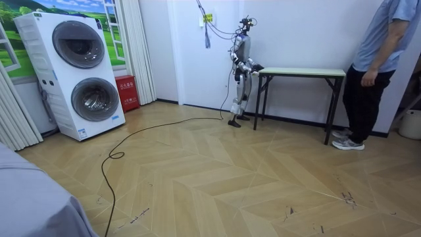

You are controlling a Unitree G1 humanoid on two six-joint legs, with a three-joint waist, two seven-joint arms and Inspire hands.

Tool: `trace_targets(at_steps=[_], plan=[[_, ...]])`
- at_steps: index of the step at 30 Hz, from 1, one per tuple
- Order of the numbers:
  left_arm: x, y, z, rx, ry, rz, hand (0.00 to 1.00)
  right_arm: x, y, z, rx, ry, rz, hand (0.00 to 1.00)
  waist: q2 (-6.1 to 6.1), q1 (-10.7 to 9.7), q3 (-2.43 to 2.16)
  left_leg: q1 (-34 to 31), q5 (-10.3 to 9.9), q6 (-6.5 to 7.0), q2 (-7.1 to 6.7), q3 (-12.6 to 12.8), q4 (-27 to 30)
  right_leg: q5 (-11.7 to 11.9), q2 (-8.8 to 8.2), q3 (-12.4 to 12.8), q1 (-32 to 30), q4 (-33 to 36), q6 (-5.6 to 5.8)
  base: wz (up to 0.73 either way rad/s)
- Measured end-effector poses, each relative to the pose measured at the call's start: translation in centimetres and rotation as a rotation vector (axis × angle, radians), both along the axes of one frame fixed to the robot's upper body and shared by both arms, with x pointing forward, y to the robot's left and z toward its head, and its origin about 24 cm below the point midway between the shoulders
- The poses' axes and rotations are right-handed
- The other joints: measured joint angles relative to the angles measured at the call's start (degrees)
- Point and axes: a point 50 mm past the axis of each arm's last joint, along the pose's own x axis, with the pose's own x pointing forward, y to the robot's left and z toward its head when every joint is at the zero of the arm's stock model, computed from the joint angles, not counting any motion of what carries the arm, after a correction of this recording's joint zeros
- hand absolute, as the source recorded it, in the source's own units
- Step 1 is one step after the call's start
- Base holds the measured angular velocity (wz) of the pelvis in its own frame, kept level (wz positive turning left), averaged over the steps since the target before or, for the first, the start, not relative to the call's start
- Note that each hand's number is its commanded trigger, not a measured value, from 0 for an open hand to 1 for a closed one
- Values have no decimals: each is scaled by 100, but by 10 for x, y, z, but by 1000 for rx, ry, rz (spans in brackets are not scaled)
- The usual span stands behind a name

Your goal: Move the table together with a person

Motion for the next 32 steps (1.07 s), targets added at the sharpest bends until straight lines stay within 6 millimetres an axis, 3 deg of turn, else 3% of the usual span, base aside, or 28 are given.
trace_targets(at_steps=[4, 5, 8, 15, 19, 26, 28, 30, 32], plan=[[-8, 5, -13, 56, 57, -28, 0, -6, -7, -17, -143, 59, 69, 0, -3, -30, -12, 75, -1, -1, 0, 11, -32, 0, 2, 2, 75, -22, 0, -2], [-14, 7, -20, 67, 94, -24, 0, -12, -10, -24, -187, 97, 75, 0, -11, -27, -45, 93, -2, -2, -1, 10, -33, 0, 3, 2, 102, -44, 0, 0], [-23, 13, -30, 90, 153, -9, 0, -23, -18, -36, -276, 176, 76, 0, -36, -19, -36, 124, -4, -6, 4, -9, -18, 4, 15, 4, 147, -65, -7, 0], [-53, 37, -65, 229, 387, 83, 0, -48, -48, -68, -465, 427, -4, 0, -98, 34, -62, 160, -7, -12, 3, -5, -11, -2, 29, 10, 172, -169, 1, 1], [-62, 50, -73, 288, 444, 140, 0, -62, -54, -75, -513, 507, -46, 0, -130, 63, -63, 164, -7, -15, 4, -5, -20, -5, 30, 12, 189, -180, -3, 1], [-97, 64, -88, 367, 619, 253, 0, -90, -67, -87, -554, 685, -205, 0, -136, 48, -59, 189, -16, -28, 0, -2, -117, -2, 43, 33, 210, -261, -8, 0], [-104, 67, -90, 401, 653, 271, 0, -98, -69, -89, -561, 728, -229, 0, -147, 41, -42, 265, -17, -31, -1, -8, -167, -1, 43, 24, 269, -271, -9, 0], [-112, 70, -93, 418, 699, 331, 0, -100, -67, -91, -562, 749, -265, 0, -160, 50, 4, 381, -28, -46, 0, -9, -266, -4, 52, 48, 373, -283, -4, -5], [-117, 73, -94, 441, 728, 363, 0, -103, -66, -92, -561, 772, -283, 0, -169, 51, -16, 451, -37, -56, 1, -2, -293, -16, 54, 54, 393, -309, 1, -3]])
